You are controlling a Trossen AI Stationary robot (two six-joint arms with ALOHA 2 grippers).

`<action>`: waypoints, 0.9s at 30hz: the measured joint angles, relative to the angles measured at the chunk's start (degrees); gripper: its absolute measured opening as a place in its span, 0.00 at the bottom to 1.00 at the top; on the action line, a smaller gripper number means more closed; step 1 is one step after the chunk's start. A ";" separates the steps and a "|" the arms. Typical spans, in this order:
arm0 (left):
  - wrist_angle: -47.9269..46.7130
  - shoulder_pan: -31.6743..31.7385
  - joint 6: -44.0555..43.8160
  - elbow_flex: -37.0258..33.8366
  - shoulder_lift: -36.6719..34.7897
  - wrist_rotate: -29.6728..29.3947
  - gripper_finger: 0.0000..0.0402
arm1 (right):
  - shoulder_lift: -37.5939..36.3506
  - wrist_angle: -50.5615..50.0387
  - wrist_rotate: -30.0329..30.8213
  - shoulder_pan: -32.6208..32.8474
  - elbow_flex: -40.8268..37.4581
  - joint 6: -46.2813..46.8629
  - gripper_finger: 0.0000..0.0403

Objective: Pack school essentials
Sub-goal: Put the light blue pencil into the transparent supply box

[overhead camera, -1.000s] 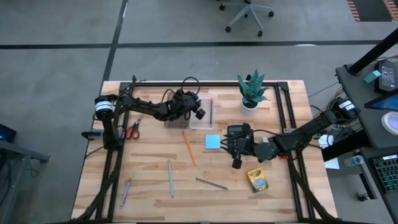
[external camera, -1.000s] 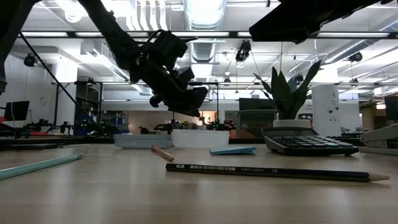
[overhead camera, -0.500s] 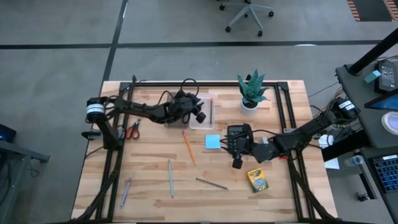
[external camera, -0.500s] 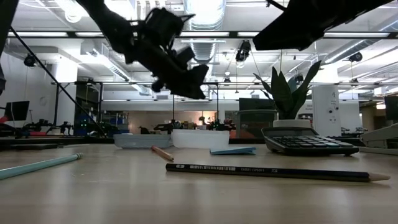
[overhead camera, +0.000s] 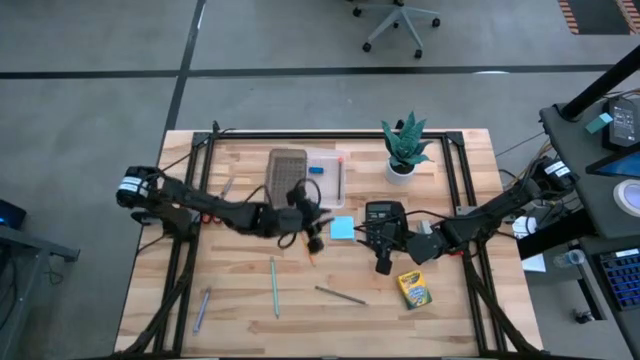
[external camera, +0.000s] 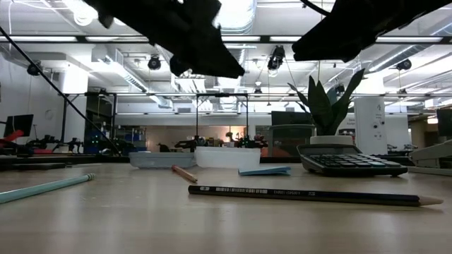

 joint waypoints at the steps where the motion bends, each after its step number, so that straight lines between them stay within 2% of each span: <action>1: -0.04 -1.17 -1.36 0.00 0.15 0.00 0.22 | 0.00 0.02 0.03 0.34 0.00 0.00 0.56; 4: -0.56 -4.22 -7.29 -0.04 0.36 1.29 0.22 | 0.02 0.04 0.07 1.73 0.00 -0.62 0.56; 11: -0.12 -7.02 -28.93 0.22 0.14 15.87 0.21 | -2.66 0.04 3.53 4.15 0.00 -10.79 0.56; 16: -3.56 -9.50 -46.47 0.23 0.12 17.73 0.21 | -6.50 0.47 2.43 4.36 -0.79 -18.62 0.56; 21: -16.28 -13.19 -64.69 0.69 0.12 18.01 0.21 | -12.05 0.53 -6.34 4.64 -3.68 -21.34 0.56; 27: -39.06 -17.26 -82.77 6.48 0.12 18.59 0.21 | -18.58 9.91 -8.30 4.86 -9.58 -26.13 0.56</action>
